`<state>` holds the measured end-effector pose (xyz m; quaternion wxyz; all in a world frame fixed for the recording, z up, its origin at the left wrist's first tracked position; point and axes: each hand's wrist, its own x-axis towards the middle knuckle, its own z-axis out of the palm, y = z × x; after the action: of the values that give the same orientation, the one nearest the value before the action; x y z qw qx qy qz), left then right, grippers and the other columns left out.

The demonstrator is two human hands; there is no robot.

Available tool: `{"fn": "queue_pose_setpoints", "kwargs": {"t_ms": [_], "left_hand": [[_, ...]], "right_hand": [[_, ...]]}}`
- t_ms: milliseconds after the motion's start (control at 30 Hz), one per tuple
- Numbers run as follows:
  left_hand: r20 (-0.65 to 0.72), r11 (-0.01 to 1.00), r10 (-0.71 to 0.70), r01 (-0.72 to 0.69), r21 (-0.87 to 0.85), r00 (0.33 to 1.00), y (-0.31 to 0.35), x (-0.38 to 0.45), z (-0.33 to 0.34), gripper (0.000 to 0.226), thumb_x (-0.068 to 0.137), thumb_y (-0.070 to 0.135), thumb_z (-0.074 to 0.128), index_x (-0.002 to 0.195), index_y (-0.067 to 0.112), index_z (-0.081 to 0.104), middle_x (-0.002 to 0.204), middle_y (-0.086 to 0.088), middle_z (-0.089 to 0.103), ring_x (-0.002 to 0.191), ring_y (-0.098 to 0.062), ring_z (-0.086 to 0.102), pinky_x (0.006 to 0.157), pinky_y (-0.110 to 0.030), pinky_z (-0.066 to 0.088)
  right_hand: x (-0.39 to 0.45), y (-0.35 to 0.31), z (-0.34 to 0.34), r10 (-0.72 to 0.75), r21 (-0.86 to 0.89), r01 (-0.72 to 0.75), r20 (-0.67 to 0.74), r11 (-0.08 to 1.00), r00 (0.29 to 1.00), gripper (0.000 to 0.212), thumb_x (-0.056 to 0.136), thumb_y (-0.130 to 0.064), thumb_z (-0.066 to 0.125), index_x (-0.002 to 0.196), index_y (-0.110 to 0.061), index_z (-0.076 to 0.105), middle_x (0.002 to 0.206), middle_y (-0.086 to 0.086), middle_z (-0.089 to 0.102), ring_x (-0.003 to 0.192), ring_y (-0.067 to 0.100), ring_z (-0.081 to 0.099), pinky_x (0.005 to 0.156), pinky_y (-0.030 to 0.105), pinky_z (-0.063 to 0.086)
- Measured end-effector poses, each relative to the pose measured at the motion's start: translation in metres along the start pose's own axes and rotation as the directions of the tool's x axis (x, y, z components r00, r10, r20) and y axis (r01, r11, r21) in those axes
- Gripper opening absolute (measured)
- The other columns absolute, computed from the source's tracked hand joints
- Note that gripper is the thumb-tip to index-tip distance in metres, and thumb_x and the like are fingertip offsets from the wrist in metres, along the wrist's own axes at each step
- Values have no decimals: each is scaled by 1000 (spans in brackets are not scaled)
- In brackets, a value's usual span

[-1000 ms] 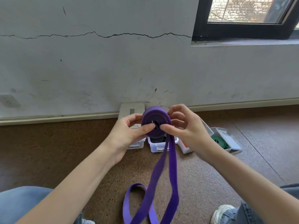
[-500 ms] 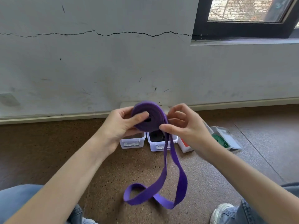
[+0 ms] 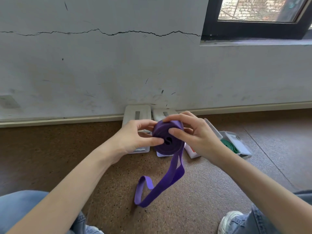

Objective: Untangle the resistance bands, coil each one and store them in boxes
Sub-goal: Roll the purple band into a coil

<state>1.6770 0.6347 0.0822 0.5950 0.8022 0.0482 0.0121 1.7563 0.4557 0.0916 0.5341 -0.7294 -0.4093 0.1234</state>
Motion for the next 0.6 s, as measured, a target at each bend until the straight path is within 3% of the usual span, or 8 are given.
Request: {"fn": "queue_pose_setpoints", "kwargs": {"t_ms": [167, 300, 400, 533, 600], "left_hand": [[-73, 997, 30, -35, -67, 997, 3, -1, -2, 41, 60, 33, 77, 100, 28, 68, 94, 7, 73, 86, -10, 70, 67, -15, 53], [-170, 941, 11, -68, -331, 985, 6, 0, -11, 54, 52, 31, 81, 103, 17, 69, 100, -2, 73, 91, -17, 70, 70, -22, 55], [-185, 917, -1, -72, -391, 983, 4, 1, -12, 59, 50, 31, 82, 105, 15, 69, 106, -3, 72, 94, -19, 69, 71, -24, 56], [-163, 930, 8, -67, -361, 987, 3, 2, -9, 52, 51, 29, 82, 100, 18, 69, 100, -2, 73, 91, -19, 70, 71, -24, 56], [-124, 983, 29, -51, -175, 992, 3, 2, -10, 45, 55, 28, 82, 98, 25, 69, 97, 5, 73, 87, -13, 70, 71, -16, 54]], "right_hand": [[1, -3, -4, 65, 119, -54, -93, 991, 994, 37, 74, -14, 72, 106, -24, 57, 100, 5, 65, 89, 16, 67, 78, 28, 57], [5, -4, -6, 153, 230, -122, -122, 965, 981, 45, 60, -24, 73, 99, -14, 52, 102, 11, 65, 91, 22, 67, 82, 34, 56], [6, -5, -4, 163, 182, -145, -85, 973, 983, 46, 62, -26, 73, 99, -8, 53, 100, 17, 66, 91, 31, 66, 82, 41, 55], [6, -3, -9, 129, 114, -114, -134, 987, 983, 35, 72, -13, 76, 100, -4, 57, 95, 19, 68, 89, 34, 65, 84, 41, 55], [6, -2, -12, 81, -1, -82, -128, 997, 988, 30, 74, -10, 76, 99, -7, 59, 93, 13, 69, 86, 26, 67, 83, 33, 55]]}}
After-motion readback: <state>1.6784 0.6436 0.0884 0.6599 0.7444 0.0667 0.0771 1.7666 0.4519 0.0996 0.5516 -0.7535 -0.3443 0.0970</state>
